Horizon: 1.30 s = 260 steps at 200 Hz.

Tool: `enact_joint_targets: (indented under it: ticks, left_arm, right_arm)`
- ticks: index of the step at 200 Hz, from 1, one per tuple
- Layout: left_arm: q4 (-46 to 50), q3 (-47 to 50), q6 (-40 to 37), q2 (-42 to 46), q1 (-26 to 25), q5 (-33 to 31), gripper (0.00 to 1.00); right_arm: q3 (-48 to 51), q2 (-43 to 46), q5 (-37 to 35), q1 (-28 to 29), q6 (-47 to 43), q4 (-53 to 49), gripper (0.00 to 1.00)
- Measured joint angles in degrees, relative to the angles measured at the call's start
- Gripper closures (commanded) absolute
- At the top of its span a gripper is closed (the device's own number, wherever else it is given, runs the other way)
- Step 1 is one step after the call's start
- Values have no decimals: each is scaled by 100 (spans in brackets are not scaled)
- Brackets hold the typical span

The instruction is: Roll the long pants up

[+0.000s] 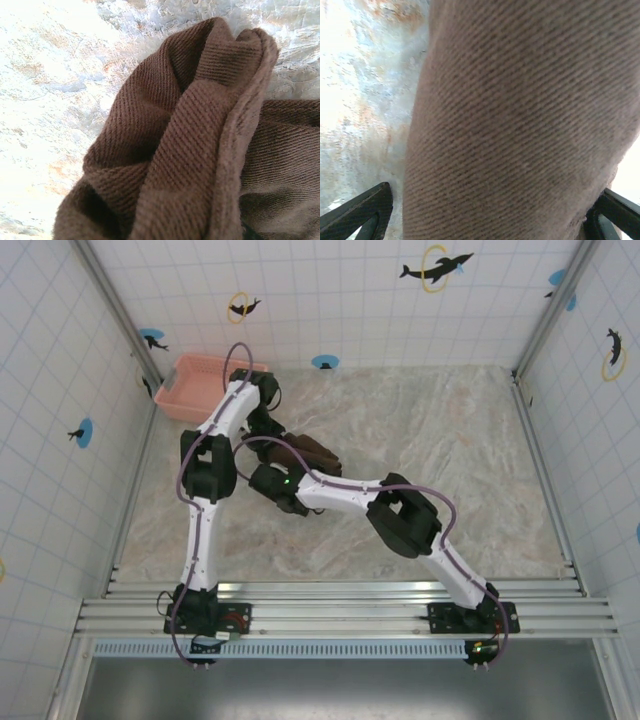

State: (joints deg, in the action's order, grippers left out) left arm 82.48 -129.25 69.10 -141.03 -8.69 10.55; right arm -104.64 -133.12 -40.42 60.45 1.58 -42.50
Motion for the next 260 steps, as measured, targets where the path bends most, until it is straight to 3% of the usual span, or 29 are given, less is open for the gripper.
enact_joint_targets:
  ticks: [22, 70, 80, 95, 110, 153, 171, 183, 186, 189, 192, 226, 260]
  left_arm:
    - [11, -2, -2, 0, 0, 0, 100]
    - [15, 9, -7, 2, 0, -2, 100]
    - [9, 31, -7, 9, -2, 0, 100]
    - [-66, 151, -9, 79, -7, 0, 100]
    - [-243, 407, -13, 221, -11, 4, 100]
    - [-1434, 1812, -295, 1056, -9, 66, 100]
    - [-2391, 2859, -446, 1685, 46, 225, 63]
    - [-2922, 3383, -540, 2017, 72, 267, 43]
    - [-3010, 3462, -595, 2072, 74, 262, 30]
    - [-3091, 3545, -610, 2133, 76, 260, 10]
    - [-3152, 3598, -693, 2179, 85, 251, 3]
    - [-3609, 3646, -1226, 2352, 321, 212, 2]
    - [-3991, 3228, -1550, 2441, 1014, 330, 3]
  right_arm:
    - [90, -22, -310, 37, 63, 83, 3]
    - [396, -74, -743, 55, 129, 459, 34]
    - [437, -98, -866, 61, 186, 527, 53]
    - [498, -114, -1049, 66, 188, 632, 71]
    - [590, -107, -1147, 68, 201, 785, 100]
    - [667, 22, -791, 13, 177, 835, 100]
    - [713, 225, -168, -116, 133, 798, 100]
    - [734, 367, 326, -234, 122, 758, 100]
    - [741, 396, 439, -267, 120, 750, 100]
    - [752, 433, 573, -310, 122, 734, 100]
    - [763, 472, 688, -350, 122, 734, 100]
    - [896, 837, 1980, -804, 127, 717, 100]
    - [901, 892, 2398, -960, 94, 702, 100]
